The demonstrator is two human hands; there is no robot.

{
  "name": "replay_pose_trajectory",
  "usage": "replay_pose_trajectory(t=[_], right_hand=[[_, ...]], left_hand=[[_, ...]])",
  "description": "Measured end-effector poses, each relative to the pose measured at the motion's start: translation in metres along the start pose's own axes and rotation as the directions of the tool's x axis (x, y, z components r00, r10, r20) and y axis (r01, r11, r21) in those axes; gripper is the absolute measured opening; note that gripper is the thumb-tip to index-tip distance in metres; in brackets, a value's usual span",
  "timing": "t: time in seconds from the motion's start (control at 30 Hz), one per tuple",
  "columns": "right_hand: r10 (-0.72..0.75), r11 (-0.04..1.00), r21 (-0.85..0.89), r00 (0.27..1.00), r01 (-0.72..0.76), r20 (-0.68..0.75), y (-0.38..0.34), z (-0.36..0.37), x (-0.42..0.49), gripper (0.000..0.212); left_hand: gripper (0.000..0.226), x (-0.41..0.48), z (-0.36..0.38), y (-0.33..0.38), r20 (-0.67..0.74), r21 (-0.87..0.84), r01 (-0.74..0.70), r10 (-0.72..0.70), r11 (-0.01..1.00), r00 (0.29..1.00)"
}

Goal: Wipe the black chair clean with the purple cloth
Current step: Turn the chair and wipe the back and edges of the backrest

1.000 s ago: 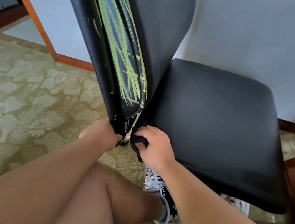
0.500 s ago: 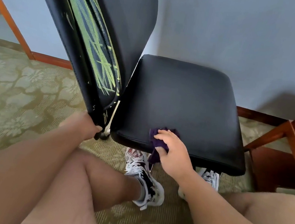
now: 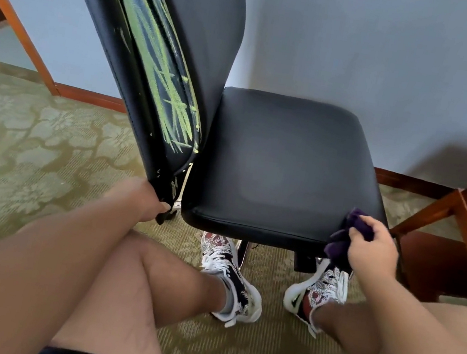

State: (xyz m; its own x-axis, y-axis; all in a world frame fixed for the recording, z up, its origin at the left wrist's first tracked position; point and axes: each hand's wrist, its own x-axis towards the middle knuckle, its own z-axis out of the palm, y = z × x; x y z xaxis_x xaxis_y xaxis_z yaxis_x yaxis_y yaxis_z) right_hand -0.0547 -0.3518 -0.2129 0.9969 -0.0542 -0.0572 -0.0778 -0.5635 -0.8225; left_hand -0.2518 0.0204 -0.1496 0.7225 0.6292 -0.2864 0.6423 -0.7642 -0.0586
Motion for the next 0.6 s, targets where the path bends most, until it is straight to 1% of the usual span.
replay_pose_trajectory(t=[0.07, 0.13, 0.2, 0.23, 0.27, 0.3, 0.33, 0.37, 0.43, 0.47, 0.5, 0.53, 0.6], right_hand=[[0.071, 0.997, -0.02, 0.995, -0.073, -0.074, -0.009, 0.004, 0.004, 0.023], [0.115, 0.992, -0.036, 0.982, -0.121, -0.152, -0.024, 0.018, -0.003, 0.018], [0.075, 0.992, -0.082, 0.979, -0.092, -0.19, -0.043, 0.037, -0.021, 0.012], [0.011, 0.99, -0.139, 0.984, -0.036, -0.176, -0.051, 0.049, -0.03, 0.013], [-0.071, 0.979, -0.199, 0.988, 0.043, -0.137, -0.058, 0.062, -0.04, 0.015], [-0.169, 0.955, -0.256, 0.984, 0.149, -0.06, -0.065, 0.076, -0.05, 0.018], [-0.275, 0.915, -0.29, 0.96, 0.279, 0.057, -0.072, 0.093, -0.061, 0.023], [-0.366, 0.867, -0.282, 0.909, 0.411, 0.199, -0.079, 0.109, -0.072, 0.029], [-0.479, 0.768, -0.198, 0.752, 0.609, 0.454, -0.098, 0.139, -0.093, 0.041], [-0.506, 0.726, -0.155, 0.673, 0.67, 0.54, -0.106, 0.151, -0.101, 0.046], [-0.518, 0.697, -0.121, 0.613, 0.707, 0.597, -0.113, 0.162, -0.107, 0.051], [-0.524, 0.681, -0.096, 0.575, 0.726, 0.629, -0.118, 0.171, -0.11, 0.054], [-0.527, 0.674, -0.075, 0.55, 0.735, 0.648, -0.128, 0.184, -0.111, 0.058]], left_hand=[[0.048, -0.001, 0.001, 0.0, -0.002, -0.004, -0.006, 0.006, 1.0, 1.0], [0.047, 0.0, 0.001, -0.002, 0.007, -0.045, -0.015, 0.015, 0.999, 1.0], [0.046, 0.002, 0.001, -0.005, 0.024, -0.088, -0.003, 0.005, 0.996, 1.0], [0.046, 0.003, 0.001, -0.006, 0.033, -0.103, 0.008, -0.005, 0.995, 0.999], [0.045, 0.004, 0.0, -0.008, 0.044, -0.12, 0.023, -0.017, 0.992, 0.999], [0.043, 0.005, 0.0, -0.01, 0.056, -0.142, 0.04, -0.032, 0.989, 0.998], [0.041, 0.007, 0.0, -0.011, 0.066, -0.16, 0.055, -0.045, 0.986, 0.997], [0.041, 0.008, 0.001, -0.013, 0.072, -0.169, 0.059, -0.048, 0.984, 0.996], [0.041, 0.011, 0.001, -0.016, 0.076, -0.166, 0.049, -0.037, 0.985, 0.996], [0.041, 0.012, 0.0, -0.017, 0.074, -0.165, 0.045, -0.033, 0.985, 0.997], [0.041, 0.013, 0.0, -0.018, 0.071, -0.169, 0.042, -0.031, 0.985, 0.997], [0.04, 0.014, 0.001, -0.018, 0.068, -0.176, 0.042, -0.03, 0.983, 0.997], [0.039, 0.017, 0.002, -0.02, 0.065, -0.191, 0.045, -0.033, 0.981, 0.997]])
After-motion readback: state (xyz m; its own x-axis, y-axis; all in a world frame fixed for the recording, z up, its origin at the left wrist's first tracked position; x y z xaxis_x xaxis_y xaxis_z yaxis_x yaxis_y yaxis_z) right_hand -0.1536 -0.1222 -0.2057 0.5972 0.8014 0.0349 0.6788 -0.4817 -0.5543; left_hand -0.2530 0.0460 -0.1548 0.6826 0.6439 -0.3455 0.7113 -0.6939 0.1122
